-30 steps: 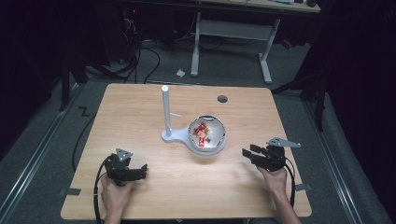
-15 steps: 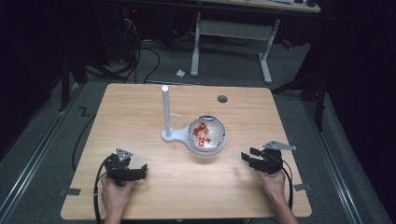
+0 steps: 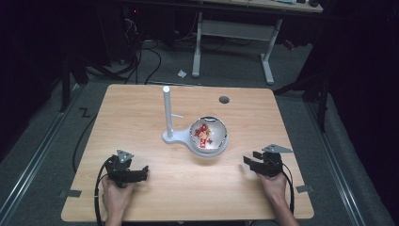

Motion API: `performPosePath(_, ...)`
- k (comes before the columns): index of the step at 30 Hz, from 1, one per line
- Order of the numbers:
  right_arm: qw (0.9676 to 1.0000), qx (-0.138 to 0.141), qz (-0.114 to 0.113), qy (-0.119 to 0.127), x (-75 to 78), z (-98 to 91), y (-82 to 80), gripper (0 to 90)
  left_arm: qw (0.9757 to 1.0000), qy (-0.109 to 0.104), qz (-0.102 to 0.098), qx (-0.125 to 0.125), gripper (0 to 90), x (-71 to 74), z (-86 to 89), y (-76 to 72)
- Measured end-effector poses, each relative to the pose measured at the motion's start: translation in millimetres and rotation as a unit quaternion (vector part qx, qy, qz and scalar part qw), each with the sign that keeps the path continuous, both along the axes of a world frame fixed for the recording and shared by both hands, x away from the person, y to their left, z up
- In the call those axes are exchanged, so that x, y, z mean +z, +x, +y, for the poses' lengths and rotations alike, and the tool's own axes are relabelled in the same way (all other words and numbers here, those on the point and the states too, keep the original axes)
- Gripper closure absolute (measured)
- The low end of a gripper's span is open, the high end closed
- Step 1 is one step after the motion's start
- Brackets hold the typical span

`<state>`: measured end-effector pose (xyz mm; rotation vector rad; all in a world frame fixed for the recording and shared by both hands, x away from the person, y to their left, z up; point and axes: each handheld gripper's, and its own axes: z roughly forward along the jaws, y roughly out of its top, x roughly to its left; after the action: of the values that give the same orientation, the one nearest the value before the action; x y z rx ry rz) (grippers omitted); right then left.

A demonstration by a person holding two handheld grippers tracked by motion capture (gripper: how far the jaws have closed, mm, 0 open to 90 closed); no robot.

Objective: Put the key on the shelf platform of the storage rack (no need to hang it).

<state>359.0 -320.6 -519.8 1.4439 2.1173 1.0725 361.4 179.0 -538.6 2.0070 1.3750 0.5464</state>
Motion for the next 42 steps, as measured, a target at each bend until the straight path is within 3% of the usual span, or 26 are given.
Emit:
performPosePath(11, 0.9995, -0.002, 0.006, -0.03, -8.9, 5.6, 2.3, 43.3, 1.0, 0.0, 0.0, 0.0, 0.9, 0.0, 0.0, 0.0)
performPosePath(20, 0.9988, 0.001, -0.002, -0.049, -10.2, 9.1, 2.4, 41.1, 1.0, 0.0, 0.0, 0.0, 0.9, 0.0, 0.0, 0.0)
performPosePath(25, 0.9974, 0.006, -0.006, -0.071, -10.5, 13.2, 1.5, 39.4, 1.0, 0.0, 0.0, 0.0, 0.9, 0.0, 0.0, 0.0)
performPosePath(42, 0.9974, 0.002, -0.004, -0.072, -10.5, 13.3, 1.5, 37.4, 1.0, 0.001, 0.0, 0.0, 0.9, 0.0, 0.0, 0.0)
